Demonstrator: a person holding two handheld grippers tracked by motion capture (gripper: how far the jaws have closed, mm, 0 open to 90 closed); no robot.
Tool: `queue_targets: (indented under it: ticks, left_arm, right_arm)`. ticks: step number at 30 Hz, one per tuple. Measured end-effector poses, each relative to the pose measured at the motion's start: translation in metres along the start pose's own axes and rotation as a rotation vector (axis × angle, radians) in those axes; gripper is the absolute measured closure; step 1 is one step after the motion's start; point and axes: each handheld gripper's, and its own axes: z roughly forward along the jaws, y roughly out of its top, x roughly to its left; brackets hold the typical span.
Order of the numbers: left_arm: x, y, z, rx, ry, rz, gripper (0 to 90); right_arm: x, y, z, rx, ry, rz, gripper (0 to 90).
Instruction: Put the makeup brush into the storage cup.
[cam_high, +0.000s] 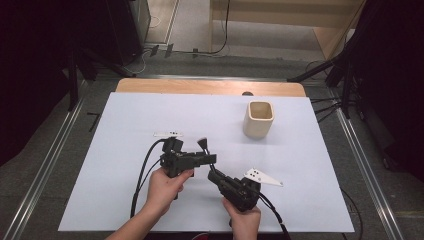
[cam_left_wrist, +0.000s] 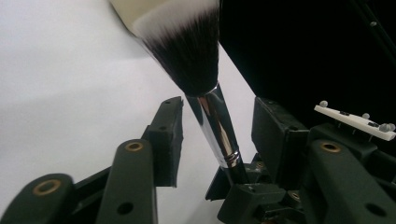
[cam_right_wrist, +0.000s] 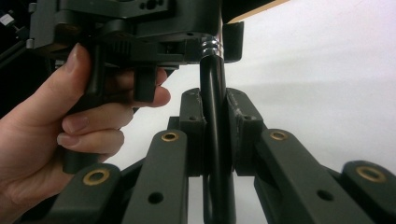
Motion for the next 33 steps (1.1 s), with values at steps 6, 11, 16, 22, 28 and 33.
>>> queue_targets:
  ticks: [6,11,16,22,28,33]
  left_arm:
    - [0.001,0.0,0.001,0.013,0.007,0.014,66.3]
    - [0.0025,0.0007,0.0004,0.016,-0.006,0.0,70.1]
    - [0.0025,0.0013,-0.0004,0.023,-0.026,-0.017,73.1]
    - [0.0042,0.0025,-0.0005,0.051,-0.051,-0.042,76.2]
    - [0.0081,0.0028,-0.0007,0.066,-0.09,-0.077,77.7]
    - [0.0094,0.0031,-0.0019,0.06,-0.116,-0.095,77.8]
  right_arm:
    - [0.0006,-0.0009,0.0015,0.006,0.003,-0.003,79.6]
    - [0.0007,-0.0013,0.0019,0.007,0.004,-0.007,79.6]
    - [0.0013,-0.0019,0.0028,0.013,0.006,-0.011,79.6]
    - [0.0012,-0.0027,0.0043,0.036,0.005,-0.014,79.3]
    - [0.0017,-0.0021,0.0038,0.05,-0.001,-0.043,79.2]
    - [0.0024,-0.0003,0.0035,0.053,-0.005,-0.056,72.6]
